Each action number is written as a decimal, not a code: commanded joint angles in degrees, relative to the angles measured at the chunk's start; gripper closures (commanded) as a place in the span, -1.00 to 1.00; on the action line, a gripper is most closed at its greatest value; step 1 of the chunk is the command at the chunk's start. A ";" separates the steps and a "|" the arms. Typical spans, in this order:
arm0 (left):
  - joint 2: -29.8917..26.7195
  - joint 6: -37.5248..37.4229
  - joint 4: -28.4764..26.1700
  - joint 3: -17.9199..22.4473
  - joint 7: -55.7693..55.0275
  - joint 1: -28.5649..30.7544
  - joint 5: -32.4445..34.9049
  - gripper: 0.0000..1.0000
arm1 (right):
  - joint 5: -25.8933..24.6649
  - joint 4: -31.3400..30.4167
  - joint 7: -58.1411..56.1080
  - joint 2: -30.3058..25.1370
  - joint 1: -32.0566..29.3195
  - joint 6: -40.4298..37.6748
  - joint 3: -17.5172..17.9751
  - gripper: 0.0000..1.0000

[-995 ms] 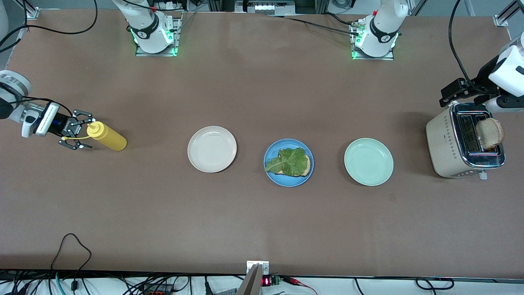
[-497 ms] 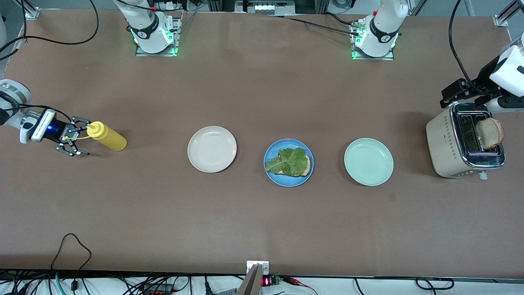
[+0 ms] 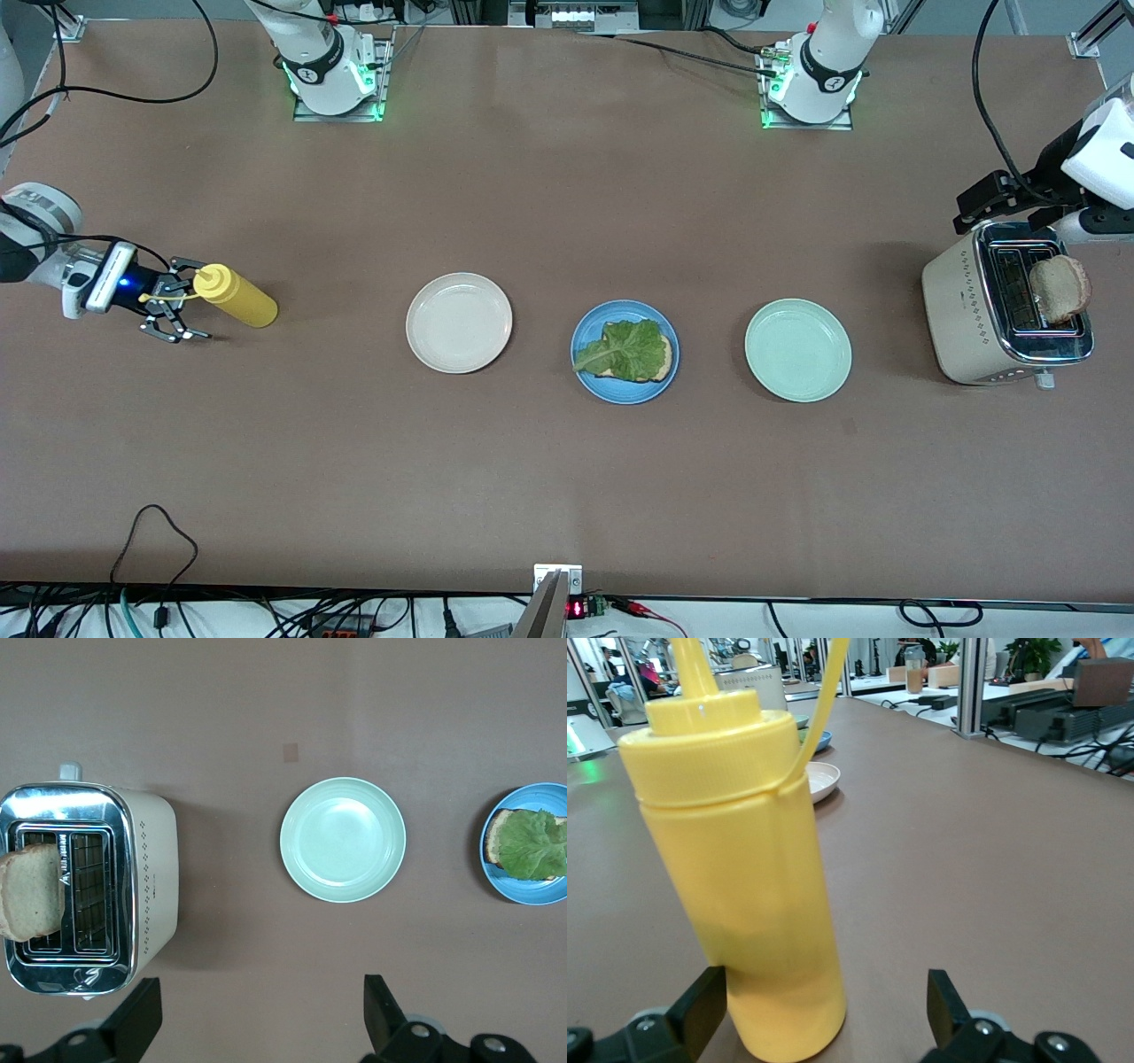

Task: Make sandwich in blue plate with both arms
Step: 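Grasp the yellow squeeze bottle with the right gripper and lift it, then tilt the yellow bottle over the lettuce on the blue plate, then return the yellow bottle to the table with the right gripper, then grasp the second bread slice in the toaster with the left gripper, then place the bread on the lettuce while the right gripper withdraws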

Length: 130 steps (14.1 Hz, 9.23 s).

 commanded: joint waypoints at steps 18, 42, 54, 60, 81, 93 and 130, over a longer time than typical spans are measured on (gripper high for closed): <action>-0.70 0.16 -0.26 -0.03 1.12 -0.40 -0.45 -1.00 | 1.78 -3.19 2.44 -3.15 6.54 8.59 3.22 1.00; -0.18 0.42 0.36 -0.65 0.94 -0.40 -0.53 -1.00 | -57.24 4.37 109.55 -22.16 59.34 22.31 3.13 1.00; 0.26 1.04 0.62 -0.30 1.03 -0.40 -0.53 -1.00 | -76.09 12.36 120.41 -8.18 74.21 22.22 2.52 1.00; 0.35 0.77 0.71 -0.47 1.03 -0.40 -0.53 -1.00 | -77.67 12.28 121.47 -9.22 74.31 22.22 1.46 1.00; 27.06 1.13 14.95 1.64 22.11 18.15 8.74 -1.00 | -25.24 -7.32 25.28 -29.73 17.73 12.82 4.01 1.00; 31.46 0.42 13.72 1.64 33.46 24.39 1.58 -0.31 | -7.45 -6.36 -3.52 -6.96 1.02 6.14 5.41 1.00; 41.39 19.66 9.58 -28.78 6.04 4.35 -34.54 0.99 | -20.45 1.63 22.37 -22.31 -12.44 -6.15 4.71 -1.00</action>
